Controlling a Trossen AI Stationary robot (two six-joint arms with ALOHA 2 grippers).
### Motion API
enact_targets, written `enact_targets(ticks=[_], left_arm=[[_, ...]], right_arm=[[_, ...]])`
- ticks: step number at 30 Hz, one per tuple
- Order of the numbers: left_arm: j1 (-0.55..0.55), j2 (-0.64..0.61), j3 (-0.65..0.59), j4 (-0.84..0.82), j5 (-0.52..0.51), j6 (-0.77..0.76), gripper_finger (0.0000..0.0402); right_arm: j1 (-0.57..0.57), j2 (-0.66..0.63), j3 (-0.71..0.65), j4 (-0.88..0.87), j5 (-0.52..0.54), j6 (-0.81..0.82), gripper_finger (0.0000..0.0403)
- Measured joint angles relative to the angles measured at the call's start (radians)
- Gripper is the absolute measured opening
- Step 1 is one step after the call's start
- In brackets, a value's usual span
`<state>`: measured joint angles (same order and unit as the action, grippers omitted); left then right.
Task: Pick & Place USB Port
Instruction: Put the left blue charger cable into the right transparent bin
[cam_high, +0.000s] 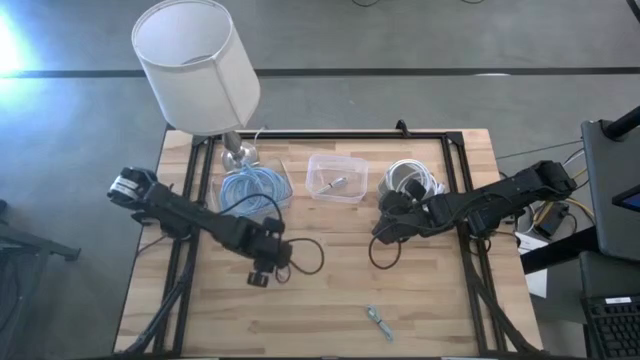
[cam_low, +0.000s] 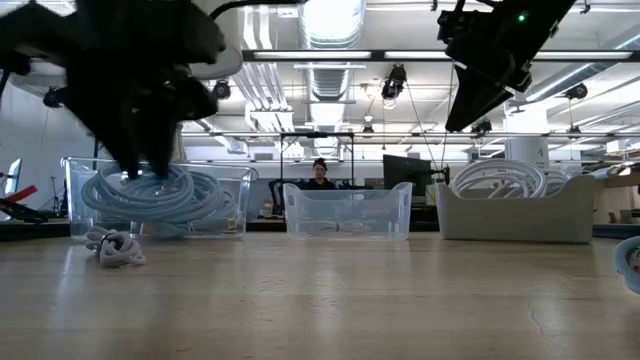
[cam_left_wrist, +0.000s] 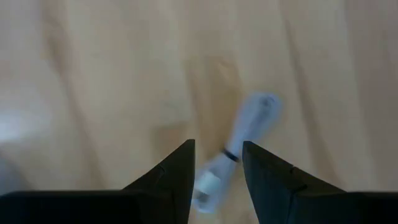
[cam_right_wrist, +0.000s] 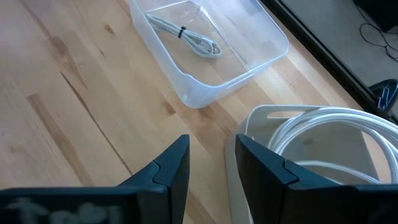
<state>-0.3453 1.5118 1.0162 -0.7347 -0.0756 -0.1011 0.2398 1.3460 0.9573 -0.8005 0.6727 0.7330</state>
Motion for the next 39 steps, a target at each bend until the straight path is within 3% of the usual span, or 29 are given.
enact_targets(ticks=[9, 21, 27, 39], left_arm=[[-0.042, 0.0, -0.11, 0.064, 0.108, -0.113, 0.0134], [-0.041, 0.002, -0.248, 0.301, 0.055, -0.056, 0.0132], [-0.041, 0.002, -0.267, 0.375, -0.033, -0.029, 0.0132], [-0.035, 0.013, -0.237, 0.413, -0.131, 0.235, 0.0132]], right_arm=[[0.0, 0.0, 0.0, 0.005, 0.0, 0.023, 0.0133], [0.0, 0.0, -0.008, 0.033, 0.0, 0.023, 0.0121], [0.0, 0.0, -0.01, 0.034, 0.0, 0.023, 0.0119], [0.0, 0.0, -0.01, 0.035, 0.0, 0.02, 0.0129]])
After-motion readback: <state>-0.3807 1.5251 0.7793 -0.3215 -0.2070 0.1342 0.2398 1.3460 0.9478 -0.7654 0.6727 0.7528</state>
